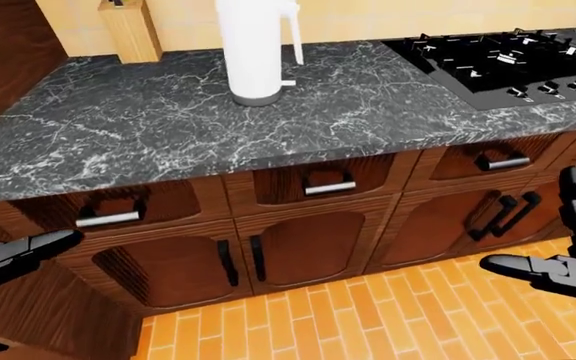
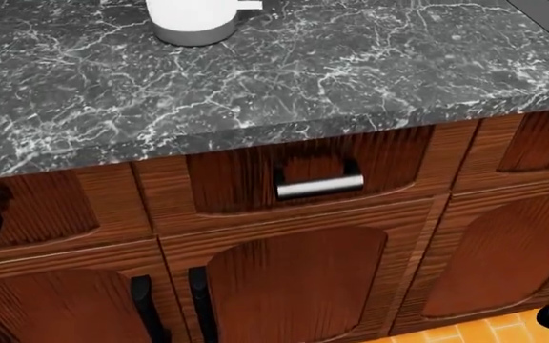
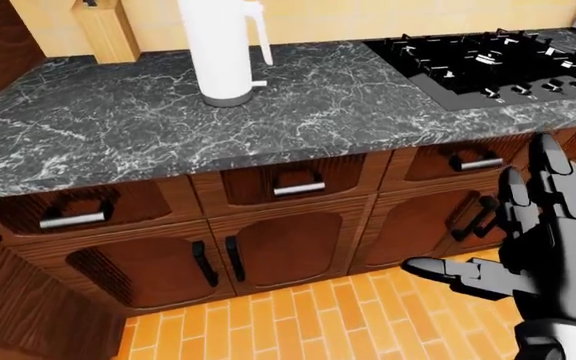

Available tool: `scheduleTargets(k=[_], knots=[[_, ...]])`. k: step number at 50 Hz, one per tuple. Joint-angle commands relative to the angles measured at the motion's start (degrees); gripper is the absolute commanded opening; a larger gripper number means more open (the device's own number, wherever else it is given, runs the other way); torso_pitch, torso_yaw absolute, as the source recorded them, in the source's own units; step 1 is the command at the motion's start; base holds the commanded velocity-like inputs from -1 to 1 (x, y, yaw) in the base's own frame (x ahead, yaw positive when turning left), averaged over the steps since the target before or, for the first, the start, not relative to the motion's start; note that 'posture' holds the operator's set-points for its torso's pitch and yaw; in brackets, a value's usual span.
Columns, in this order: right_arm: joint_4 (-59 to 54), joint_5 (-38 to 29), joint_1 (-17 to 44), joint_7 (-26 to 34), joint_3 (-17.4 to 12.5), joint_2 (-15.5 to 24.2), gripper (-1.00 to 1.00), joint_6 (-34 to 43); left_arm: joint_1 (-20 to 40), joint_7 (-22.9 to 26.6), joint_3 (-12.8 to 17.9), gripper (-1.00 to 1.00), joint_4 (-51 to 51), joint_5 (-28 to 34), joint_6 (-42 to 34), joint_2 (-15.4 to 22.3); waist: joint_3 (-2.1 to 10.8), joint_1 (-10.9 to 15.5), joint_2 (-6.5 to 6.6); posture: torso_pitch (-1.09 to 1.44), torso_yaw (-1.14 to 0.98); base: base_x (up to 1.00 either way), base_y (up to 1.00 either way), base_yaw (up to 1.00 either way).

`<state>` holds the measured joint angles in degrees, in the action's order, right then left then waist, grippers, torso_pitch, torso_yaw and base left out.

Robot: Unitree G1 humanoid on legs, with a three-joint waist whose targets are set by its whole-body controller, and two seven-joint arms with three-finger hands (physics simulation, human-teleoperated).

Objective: Close the lid of the electric kettle.

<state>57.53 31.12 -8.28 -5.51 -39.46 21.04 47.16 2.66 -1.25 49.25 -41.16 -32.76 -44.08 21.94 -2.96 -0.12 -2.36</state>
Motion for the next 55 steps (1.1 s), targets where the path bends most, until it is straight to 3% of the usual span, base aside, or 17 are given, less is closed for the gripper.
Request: scheduleTargets(k=[1,7,10,11,13,19,23,27,32,34,36,37,39,44,47,48,55], knots=[[2.5,0.3,0.8,-0.1,-0.7,1.1,1.00,-2.2,0.8,-0.2,1.7,1.00,-1.8,0.1,1.9,1.5,0.91,0.0,-0.26,0.00,0.00,0.22,0.00,0.00],[2.5,0.1,1.0,-0.1,-0.5,1.1,1.00,-2.1,0.9,0.1,1.4,1.00,-1.4,0.6,2.3,1.4,0.16,-0.6,2.94,0.00,0.00,0.23,0.00,0.00],[2.5,0.2,1.0,-0.2,-0.6,1.2,1.00,-2.1,0.9,0.1,1.3,1.00,-1.4,0.7,2.4,1.4,1.55,-0.7,7.33,0.00,0.00,0.23,0.00,0.00],[2.5,0.0,1.0,0.0,-0.6,1.1,1.00,-2.1,0.9,0.2,1.1,1.00,-1.2,0.8,2.5,1.4,0.95,0.1,5.36,0.00,0.00,0.23,0.00,0.00],[2.5,0.0,1.1,0.1,-0.7,1.1,1.00,-2.0,0.9,0.3,0.9,1.00,-1.0,1.1,2.9,1.2,0.54,0.3,6.13,0.00,0.00,0.23,0.00,0.00],[2.5,-0.3,0.9,0.0,-0.5,1.0,1.00,-2.3,0.7,0.6,0.7,1.00,-0.5,1.5,3.6,1.0,0.56,1.1,3.50,0.00,0.00,0.23,0.00,0.00],[2.5,-0.1,0.9,-0.2,-0.4,1.3,1.00,-2.1,0.8,0.7,0.8,1.00,-0.2,1.6,3.8,1.1,1.56,1.3,-0.72,0.00,0.00,0.19,0.00,0.00],[2.5,-0.2,0.9,-0.1,-0.5,1.2,1.00,-2.2,0.8,0.4,1.3,1.00,-1.0,0.9,2.9,1.3,0.81,0.1,-0.31,0.00,0.00,0.18,0.00,0.00],[2.5,-0.8,1.2,0.5,-0.5,0.8,1.00,-1.9,0.7,0.5,1.4,1.00,-0.9,1.0,3.0,1.2,0.37,-0.3,2.12,0.00,0.00,0.17,0.00,0.00],[2.5,-0.7,1.1,0.3,-0.5,0.9,1.00,-1.9,0.7,0.5,1.3,1.00,-0.8,1.1,3.2,1.2,0.24,-0.5,3.73,0.00,0.00,0.17,0.00,0.00],[2.5,-0.7,1.1,0.3,-0.3,0.9,1.00,-2.0,0.7,0.5,1.3,1.00,-0.7,1.1,3.3,1.2,1.46,-0.6,6.96,0.00,0.00,0.16,0.00,0.00],[2.5,-0.5,1.1,0.2,-0.4,0.9,1.00,-1.9,0.7,0.5,1.4,1.00,-0.7,1.1,3.2,1.2,1.43,-0.1,5.75,0.00,0.00,0.14,0.00,0.00],[2.5,-0.8,1.1,0.2,-0.2,0.8,1.00,-2.0,0.6,0.6,1.4,1.00,-0.6,1.1,3.3,1.2,0.72,0.3,6.04,0.00,0.00,0.14,0.00,0.00],[2.5,-0.3,0.8,0.0,-0.2,0.9,1.00,-2.8,0.6,0.6,1.4,1.00,-0.5,1.1,3.5,1.2,-0.16,0.5,3.36,0.00,0.00,0.02,0.00,0.00],[2.5,0.0,0.5,-0.4,-0.1,1.2,1.00,-3.3,0.6,0.6,1.5,1.00,-0.5,1.1,3.5,1.2,-0.08,1.0,-0.04,0.00,0.00,0.00,0.00,0.00],[2.5,0.2,0.5,-0.4,-0.6,1.2,1.00,-3.3,0.5,0.6,1.4,1.00,-0.6,1.1,3.5,1.1,-0.34,1.0,1.78,0.00,0.00,0.00,0.00,0.00],[2.5,1.1,0.3,0.2,-1.1,0.8,1.00,-3.8,0.6,0.5,1.5,1.00,-1.0,0.9,3.0,1.2,0.93,0.5,2.40,0.00,0.00,0.00,0.00,0.00]])
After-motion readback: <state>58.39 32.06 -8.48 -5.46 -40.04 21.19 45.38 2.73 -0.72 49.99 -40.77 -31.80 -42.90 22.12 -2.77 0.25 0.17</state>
